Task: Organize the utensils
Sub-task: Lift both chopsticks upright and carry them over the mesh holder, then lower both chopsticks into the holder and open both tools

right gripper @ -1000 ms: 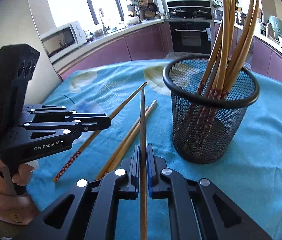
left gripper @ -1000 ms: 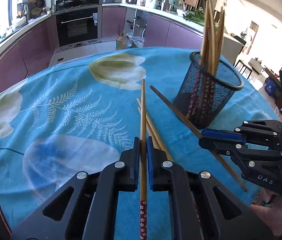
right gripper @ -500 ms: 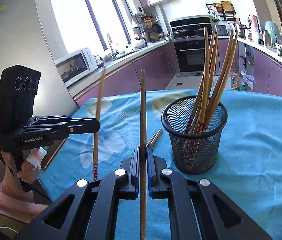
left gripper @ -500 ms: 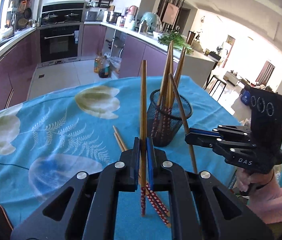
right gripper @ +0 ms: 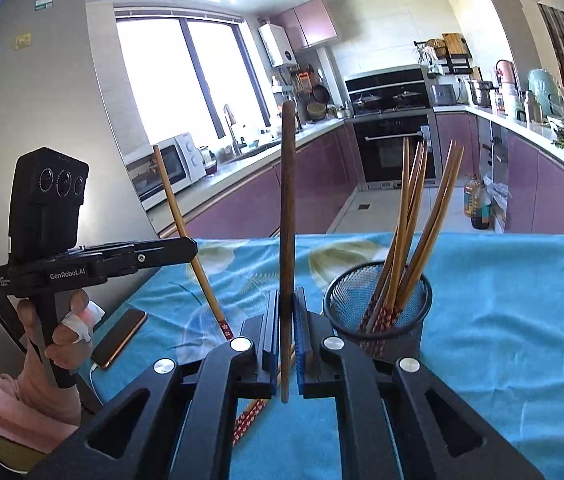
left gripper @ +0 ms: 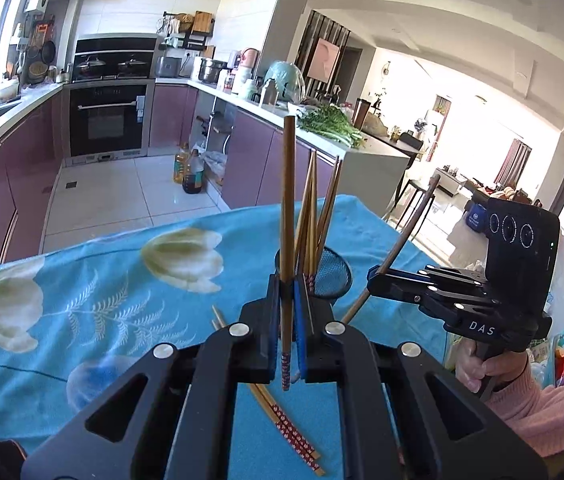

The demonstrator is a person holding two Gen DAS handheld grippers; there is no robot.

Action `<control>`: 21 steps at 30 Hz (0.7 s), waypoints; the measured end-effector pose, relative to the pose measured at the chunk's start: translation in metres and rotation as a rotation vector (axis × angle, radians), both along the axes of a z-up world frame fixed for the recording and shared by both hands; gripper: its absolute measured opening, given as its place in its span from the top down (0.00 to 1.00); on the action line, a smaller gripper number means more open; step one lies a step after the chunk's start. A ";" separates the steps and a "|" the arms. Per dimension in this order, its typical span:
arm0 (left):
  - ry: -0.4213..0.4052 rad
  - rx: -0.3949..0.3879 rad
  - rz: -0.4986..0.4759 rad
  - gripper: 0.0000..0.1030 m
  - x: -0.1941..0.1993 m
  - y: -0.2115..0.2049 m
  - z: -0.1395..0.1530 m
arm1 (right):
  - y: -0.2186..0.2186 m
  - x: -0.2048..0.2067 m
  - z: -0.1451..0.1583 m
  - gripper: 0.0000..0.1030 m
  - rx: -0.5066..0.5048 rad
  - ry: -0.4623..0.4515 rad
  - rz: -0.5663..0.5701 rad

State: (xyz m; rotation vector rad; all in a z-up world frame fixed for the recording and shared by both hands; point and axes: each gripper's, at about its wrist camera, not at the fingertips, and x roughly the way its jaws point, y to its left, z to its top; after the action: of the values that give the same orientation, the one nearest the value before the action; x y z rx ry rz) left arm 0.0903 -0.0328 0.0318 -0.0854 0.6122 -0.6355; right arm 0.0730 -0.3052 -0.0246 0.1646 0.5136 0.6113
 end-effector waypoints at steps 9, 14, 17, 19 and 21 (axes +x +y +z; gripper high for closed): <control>-0.065 -0.022 -0.020 0.93 0.011 -0.019 0.031 | -0.010 0.010 0.030 0.94 -0.001 -0.071 -0.025; -0.106 -0.026 -0.030 0.93 0.016 -0.029 0.050 | -0.016 0.013 0.046 0.94 -0.002 -0.110 -0.042; -0.130 -0.025 -0.039 0.93 0.018 -0.037 0.060 | -0.021 0.015 0.052 0.94 -0.006 -0.129 -0.055; -0.144 -0.021 -0.037 0.93 0.019 -0.041 0.064 | -0.023 0.016 0.054 0.94 -0.006 -0.139 -0.064; -0.151 -0.019 -0.036 0.93 0.021 -0.046 0.067 | -0.025 0.018 0.056 0.94 -0.004 -0.146 -0.070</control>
State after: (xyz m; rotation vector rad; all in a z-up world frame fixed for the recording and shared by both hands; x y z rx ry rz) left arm 0.1114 -0.0791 0.0988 -0.0435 0.4628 -0.6756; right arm 0.0913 -0.3306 0.0310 0.1320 0.3664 0.5491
